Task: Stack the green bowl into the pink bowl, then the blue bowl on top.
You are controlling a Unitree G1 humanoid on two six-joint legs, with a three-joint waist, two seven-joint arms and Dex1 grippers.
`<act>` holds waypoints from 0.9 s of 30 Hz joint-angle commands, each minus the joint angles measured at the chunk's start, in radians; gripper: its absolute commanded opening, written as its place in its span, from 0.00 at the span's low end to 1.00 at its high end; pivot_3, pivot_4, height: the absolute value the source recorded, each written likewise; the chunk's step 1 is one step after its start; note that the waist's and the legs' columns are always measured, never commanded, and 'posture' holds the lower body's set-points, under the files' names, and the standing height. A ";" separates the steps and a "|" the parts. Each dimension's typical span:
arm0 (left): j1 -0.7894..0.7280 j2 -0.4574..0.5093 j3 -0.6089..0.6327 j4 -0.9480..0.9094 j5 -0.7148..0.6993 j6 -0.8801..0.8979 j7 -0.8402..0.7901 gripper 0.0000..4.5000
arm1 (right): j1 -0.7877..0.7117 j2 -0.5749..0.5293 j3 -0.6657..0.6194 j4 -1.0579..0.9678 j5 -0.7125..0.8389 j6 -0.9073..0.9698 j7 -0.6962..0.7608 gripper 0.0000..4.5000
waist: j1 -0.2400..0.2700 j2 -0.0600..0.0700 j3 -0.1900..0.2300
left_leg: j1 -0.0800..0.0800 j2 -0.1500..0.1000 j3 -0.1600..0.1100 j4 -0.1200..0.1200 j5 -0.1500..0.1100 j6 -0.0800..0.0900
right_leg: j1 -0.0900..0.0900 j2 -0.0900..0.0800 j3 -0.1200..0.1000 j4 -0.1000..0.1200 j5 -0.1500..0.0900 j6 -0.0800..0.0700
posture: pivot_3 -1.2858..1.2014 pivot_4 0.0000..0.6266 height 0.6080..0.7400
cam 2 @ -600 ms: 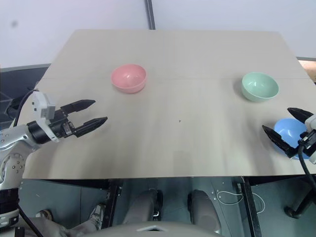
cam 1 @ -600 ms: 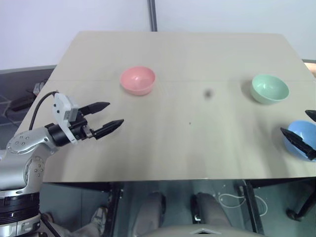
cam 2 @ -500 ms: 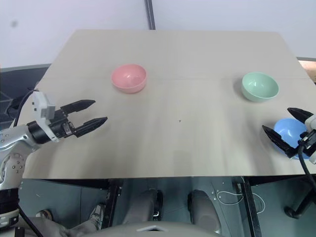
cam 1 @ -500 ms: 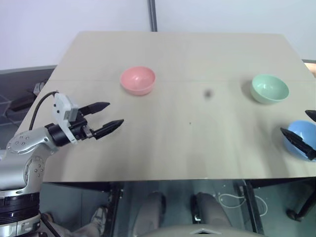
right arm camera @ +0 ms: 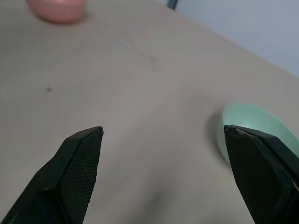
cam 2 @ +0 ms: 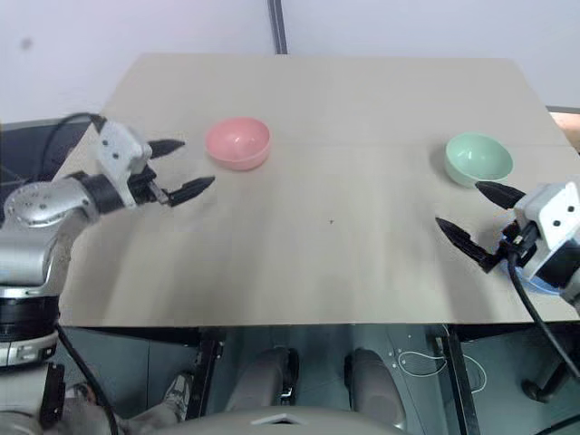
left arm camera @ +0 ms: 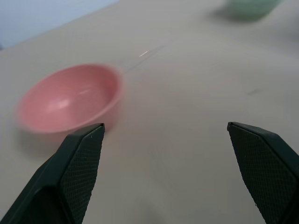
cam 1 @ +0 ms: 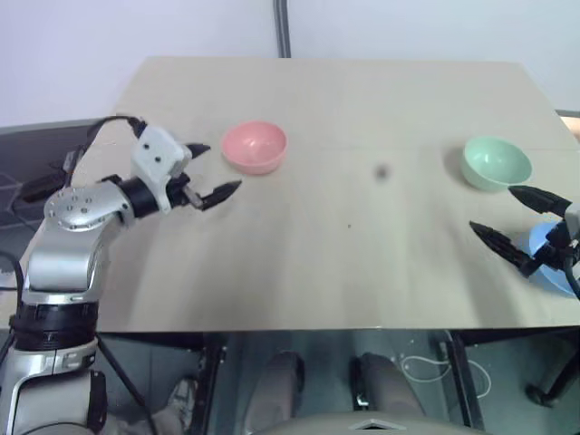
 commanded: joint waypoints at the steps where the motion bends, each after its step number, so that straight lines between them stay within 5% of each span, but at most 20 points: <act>1: -0.286 0.051 -0.265 0.200 0.350 -0.164 0.015 0.99 | -0.120 0.029 0.188 -0.022 -0.022 -0.022 -0.026 1.00 | 0.000 -0.001 0.000 | 0.001 -0.001 0.000 0.000 0.000 0.000 | 0.000 0.000 0.000 0.000 0.000 0.000 | 0.52 0.24 1.00; 8: -0.623 -0.142 -0.560 0.689 0.623 -0.368 0.007 0.99 | -0.184 0.081 0.316 0.006 -0.075 -0.065 -0.046 1.00 | 0.010 -0.001 0.001 | -0.006 -0.003 -0.001 0.001 0.000 0.000 | -0.004 0.006 -0.004 0.000 0.000 0.000 | 0.52 0.24 1.00; 18: -0.753 -0.271 -0.611 1.020 0.708 -0.563 0.003 0.16 | -0.093 0.083 0.251 -0.054 -0.081 -0.076 -0.086 1.00 | -0.001 -0.002 0.001 | -0.034 -0.002 0.000 0.012 0.003 -0.004 | -0.032 0.005 -0.005 0.010 0.000 0.000 | 0.52 0.24 1.00; 20: -0.752 -0.280 -0.584 0.993 0.664 -0.588 -0.054 0.01 | -0.079 0.085 0.241 -0.067 -0.083 -0.077 -0.100 1.00 | 0.000 -0.002 0.001 | -0.034 -0.003 -0.001 0.016 0.002 -0.003 | -0.032 0.005 -0.005 0.013 0.000 0.000 | 0.52 0.24 1.00; 27: -0.596 -0.267 -0.519 0.474 0.345 -0.547 -0.449 0.01 | 0.019 0.098 0.147 -0.127 -0.079 -0.072 -0.145 1.00 | 0.002 -0.001 0.000 | -0.034 -0.002 -0.002 0.019 0.003 -0.005 | -0.031 0.004 -0.005 0.017 0.000 0.000 | 0.52 0.24 1.00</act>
